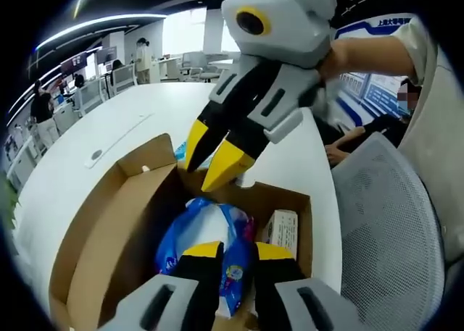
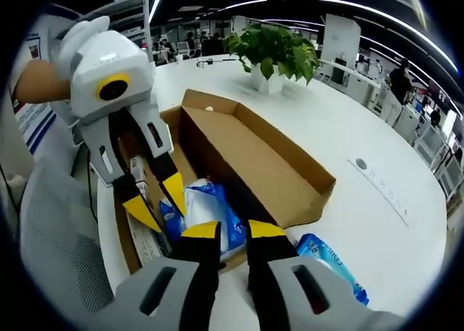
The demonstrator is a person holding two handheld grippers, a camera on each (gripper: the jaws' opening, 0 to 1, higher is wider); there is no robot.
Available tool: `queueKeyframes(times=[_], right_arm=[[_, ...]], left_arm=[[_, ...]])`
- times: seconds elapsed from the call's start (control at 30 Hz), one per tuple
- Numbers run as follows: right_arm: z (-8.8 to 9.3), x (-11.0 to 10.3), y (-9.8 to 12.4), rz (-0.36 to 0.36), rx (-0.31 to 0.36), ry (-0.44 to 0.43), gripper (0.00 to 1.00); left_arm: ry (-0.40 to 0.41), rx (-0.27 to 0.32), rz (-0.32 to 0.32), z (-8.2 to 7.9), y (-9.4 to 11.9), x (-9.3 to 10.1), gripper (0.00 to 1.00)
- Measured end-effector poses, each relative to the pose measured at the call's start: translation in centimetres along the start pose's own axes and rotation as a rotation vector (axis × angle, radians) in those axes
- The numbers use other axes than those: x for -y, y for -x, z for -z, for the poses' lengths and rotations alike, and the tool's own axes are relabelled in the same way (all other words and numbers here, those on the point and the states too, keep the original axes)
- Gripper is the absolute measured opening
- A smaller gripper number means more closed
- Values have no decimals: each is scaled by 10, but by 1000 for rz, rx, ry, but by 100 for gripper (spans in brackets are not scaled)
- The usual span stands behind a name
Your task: Operate the shoe box by opening the lid, removing the specified soft item, and placing it in the target area until the item is outside and the box remains undamaged.
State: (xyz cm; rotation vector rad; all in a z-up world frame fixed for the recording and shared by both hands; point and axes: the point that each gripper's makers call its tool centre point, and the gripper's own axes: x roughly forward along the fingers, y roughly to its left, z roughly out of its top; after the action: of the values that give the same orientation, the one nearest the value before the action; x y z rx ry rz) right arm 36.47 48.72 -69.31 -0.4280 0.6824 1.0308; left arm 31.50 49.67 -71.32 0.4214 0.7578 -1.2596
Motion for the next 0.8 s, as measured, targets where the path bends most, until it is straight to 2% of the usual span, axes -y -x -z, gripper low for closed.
queueKeyframes(times=[0.2, 0.47, 0.8], right_arm=[[0, -2, -11, -11, -18, 16, 11], [2, -4, -26, -27, -46, 28, 9], [7, -5, -48, -15, -103, 49, 4]], left_arm=[[-31, -18, 23, 0, -8, 4, 9], [-39, -62, 19, 14, -12, 1, 6], [12, -66, 5, 18, -9, -5, 0]])
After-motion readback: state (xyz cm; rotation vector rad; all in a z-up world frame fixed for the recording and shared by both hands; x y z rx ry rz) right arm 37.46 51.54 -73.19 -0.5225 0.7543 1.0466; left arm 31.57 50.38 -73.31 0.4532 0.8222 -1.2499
